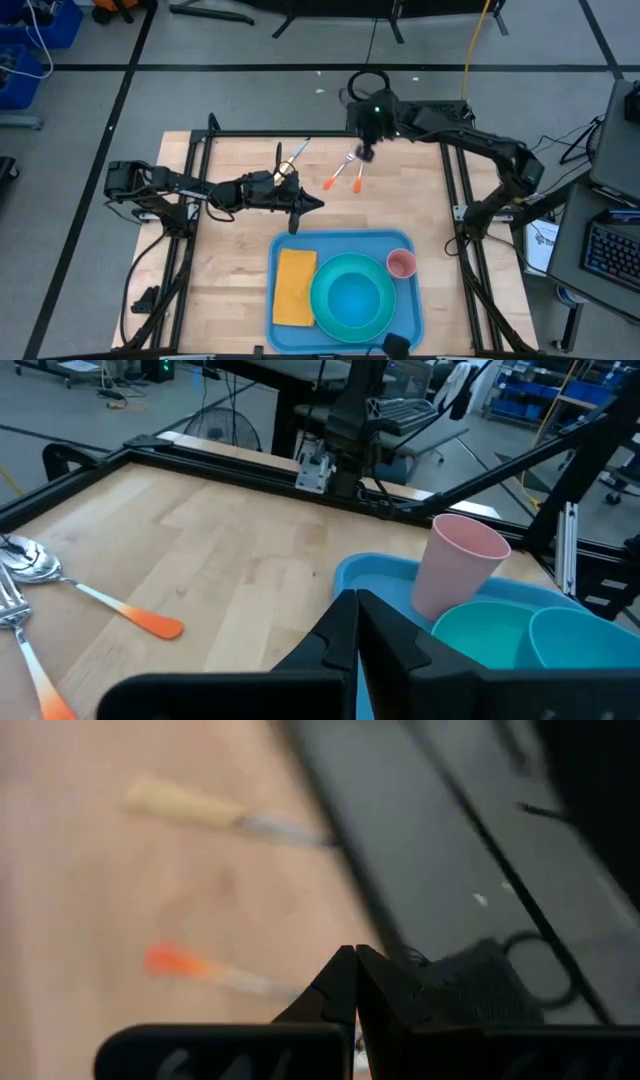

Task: Set up tray
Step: Put the orange fork on top of the yellow table napkin

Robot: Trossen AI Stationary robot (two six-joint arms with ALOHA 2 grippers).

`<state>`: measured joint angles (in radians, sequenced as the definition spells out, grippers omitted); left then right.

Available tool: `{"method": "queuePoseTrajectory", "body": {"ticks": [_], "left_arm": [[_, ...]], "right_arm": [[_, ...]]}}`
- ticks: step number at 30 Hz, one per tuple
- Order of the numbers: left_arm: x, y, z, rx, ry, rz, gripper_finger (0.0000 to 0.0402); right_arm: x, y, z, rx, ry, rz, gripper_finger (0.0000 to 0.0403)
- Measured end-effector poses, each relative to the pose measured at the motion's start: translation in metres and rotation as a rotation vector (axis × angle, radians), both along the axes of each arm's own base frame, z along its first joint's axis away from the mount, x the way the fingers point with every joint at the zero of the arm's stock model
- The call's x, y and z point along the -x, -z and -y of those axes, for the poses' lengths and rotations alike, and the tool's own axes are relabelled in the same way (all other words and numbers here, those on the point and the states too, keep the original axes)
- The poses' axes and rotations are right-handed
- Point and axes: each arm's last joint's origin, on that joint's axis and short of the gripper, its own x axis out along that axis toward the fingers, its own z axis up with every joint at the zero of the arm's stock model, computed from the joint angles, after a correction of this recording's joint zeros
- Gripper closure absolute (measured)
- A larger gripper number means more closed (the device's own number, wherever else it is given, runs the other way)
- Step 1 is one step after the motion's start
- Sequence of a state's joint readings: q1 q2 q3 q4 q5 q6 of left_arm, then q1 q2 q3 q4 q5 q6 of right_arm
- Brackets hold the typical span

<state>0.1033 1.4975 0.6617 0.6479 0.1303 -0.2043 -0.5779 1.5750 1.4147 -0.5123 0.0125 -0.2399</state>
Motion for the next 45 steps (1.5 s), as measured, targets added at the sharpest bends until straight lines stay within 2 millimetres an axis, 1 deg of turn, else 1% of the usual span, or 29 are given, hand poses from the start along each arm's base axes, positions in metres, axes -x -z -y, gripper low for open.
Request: {"method": "queuePoseTrajectory", "body": {"ticks": [1, 6, 9, 12, 13, 14, 16, 18, 20, 22, 24, 26, 29, 32, 34, 36, 39, 42, 45], "left_arm": [[0.000, 0.000, 0.000, -0.001, 0.001, 0.002, 0.0388], [0.000, 0.000, 0.002, -0.003, 0.019, 0.003, 0.0388], [0.000, 0.000, 0.005, -0.021, 0.047, 0.004, 0.0398], [-0.001, 0.000, 0.008, -0.036, 0.061, 0.004, 0.0394], [-0.001, 0.000, 0.009, -0.036, 0.063, 0.004, 0.0390], [-0.001, 0.000, 0.009, -0.034, 0.062, 0.004, 0.0387], [-0.001, 0.000, 0.009, -0.028, 0.061, 0.003, 0.0384], [-0.001, 0.000, 0.010, -0.028, 0.066, 0.002, 0.0387], [-0.001, 0.000, 0.012, -0.030, 0.072, 0.002, 0.0394], [-0.001, 0.000, 0.014, -0.035, 0.080, 0.002, 0.0398], [-0.001, 0.000, 0.014, -0.036, 0.082, 0.001, 0.0395], [-0.001, 0.000, 0.015, -0.037, 0.085, 0.000, 0.0388], [-0.001, 0.000, 0.015, -0.035, 0.080, 0.001, 0.0382], [-0.001, 0.000, 0.015, -0.032, 0.080, 0.001, 0.0381], [-0.001, 0.000, 0.015, -0.036, 0.080, 0.002, 0.0381], [-0.001, 0.000, 0.015, -0.038, 0.081, 0.004, 0.0383], [-0.001, 0.000, 0.014, -0.046, 0.081, 0.005, 0.0395], [-0.001, 0.000, 0.014, -0.047, 0.080, 0.005, 0.0397], [-0.001, 0.000, 0.014, -0.048, 0.080, 0.005, 0.0387]], "right_arm": [[-0.002, -0.001, 0.003, 0.013, 0.054, 0.023, 0.0403], [-0.003, -0.001, 0.005, 0.076, 0.155, 0.014, 0.0403], [0.002, -0.004, 0.008, 0.151, 0.254, -0.028, 0.0403], [0.004, -0.001, 0.012, 0.234, 0.393, -0.024, 0.0403], [0.004, -0.001, 0.013, 0.234, 0.405, -0.019, 0.0403], [0.003, 0.001, 0.013, 0.221, 0.352, -0.021, 0.0403], [0.000, 0.004, 0.009, 0.158, 0.087, -0.005, 0.0403], [-0.003, 0.009, 0.002, 0.132, -0.193, -0.018, 0.0403], [-0.006, 0.014, -0.008, 0.188, -0.362, -0.084, 0.0403], [-0.011, 0.016, -0.015, 0.286, -0.451, -0.143, 0.0403], [-0.013, 0.015, -0.019, 0.322, -0.444, -0.170, 0.0403], [-0.014, 0.019, -0.023, 0.301, -0.471, -0.198, 0.0403], [-0.007, 0.031, -0.020, 0.152, -0.503, -0.232, 0.0403], [0.002, 0.041, -0.013, 0.018, -0.471, -0.271, 0.0403], [0.002, 0.046, -0.008, -0.008, -0.455, -0.293, 0.0403], [-0.001, 0.049, -0.004, -0.028, -0.435, -0.292, 0.0401], [-0.011, 0.051, 0.001, -0.025, -0.441, -0.284, 0.0388], [-0.022, 0.053, 0.004, -0.029, -0.453, -0.303, 0.0365], [-0.031, 0.058, 0.007, -0.065, -0.467, -0.352, 0.0337]]}}
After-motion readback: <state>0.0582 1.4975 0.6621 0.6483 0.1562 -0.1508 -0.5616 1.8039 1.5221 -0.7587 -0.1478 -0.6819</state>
